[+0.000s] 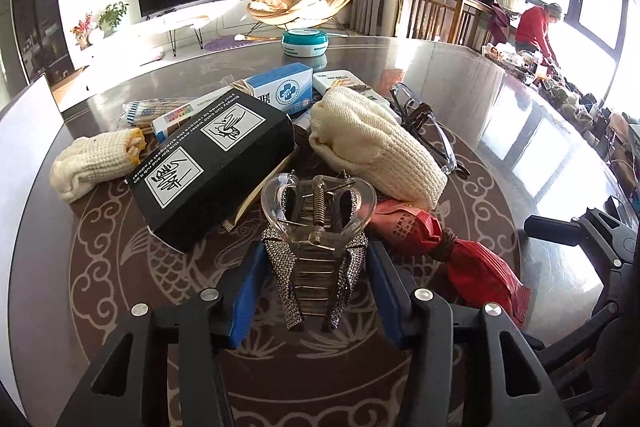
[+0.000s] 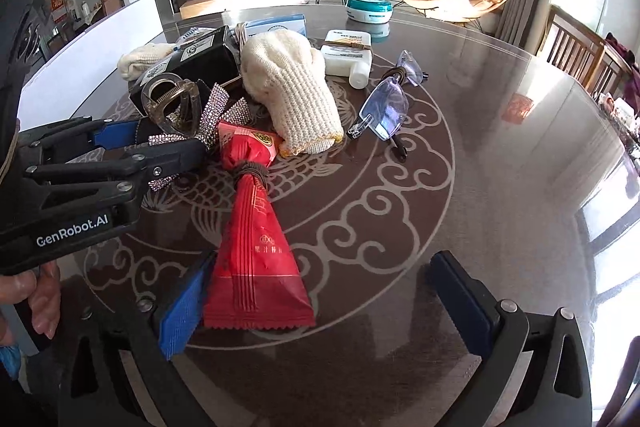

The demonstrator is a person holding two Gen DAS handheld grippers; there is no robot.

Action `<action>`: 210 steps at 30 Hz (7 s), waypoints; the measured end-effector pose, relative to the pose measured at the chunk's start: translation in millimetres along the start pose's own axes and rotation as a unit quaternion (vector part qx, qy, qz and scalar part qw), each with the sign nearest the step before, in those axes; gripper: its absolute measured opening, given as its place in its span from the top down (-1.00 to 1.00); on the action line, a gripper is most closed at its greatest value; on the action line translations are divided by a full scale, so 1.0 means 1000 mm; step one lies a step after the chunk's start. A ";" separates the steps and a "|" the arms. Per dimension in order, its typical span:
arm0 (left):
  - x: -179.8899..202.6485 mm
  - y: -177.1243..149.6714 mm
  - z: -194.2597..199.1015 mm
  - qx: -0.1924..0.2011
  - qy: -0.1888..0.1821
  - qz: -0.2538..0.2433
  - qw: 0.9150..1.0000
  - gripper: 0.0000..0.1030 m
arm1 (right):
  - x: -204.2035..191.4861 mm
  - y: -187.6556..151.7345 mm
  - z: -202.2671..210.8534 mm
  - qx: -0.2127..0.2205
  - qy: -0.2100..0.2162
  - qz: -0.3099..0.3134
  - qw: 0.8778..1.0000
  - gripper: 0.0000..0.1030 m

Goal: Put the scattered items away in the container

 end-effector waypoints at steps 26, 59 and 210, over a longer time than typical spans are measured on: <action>-0.105 -0.112 0.056 -0.056 0.094 0.096 0.989 -1.00 | -0.046 0.030 -0.025 -0.121 0.096 0.125 0.980 -0.83; -0.094 -0.099 0.076 -0.063 0.048 0.069 0.994 -0.06 | -0.081 0.014 -0.005 -0.188 0.098 0.190 0.959 0.60; -0.078 -0.052 0.014 -0.052 0.119 0.126 0.983 -1.00 | -0.025 0.050 -0.040 -0.003 0.026 0.049 0.998 -1.00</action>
Point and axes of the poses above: each gripper's, at about its wrist camera, not at the fingertips, and z roughly against the way its jaws point, x to its right, y to its top, the point moved 8 cm from there along -z, roughly the way its jaws point, and after that the axes turned 3 degrees about y, right-handed, at the moved point
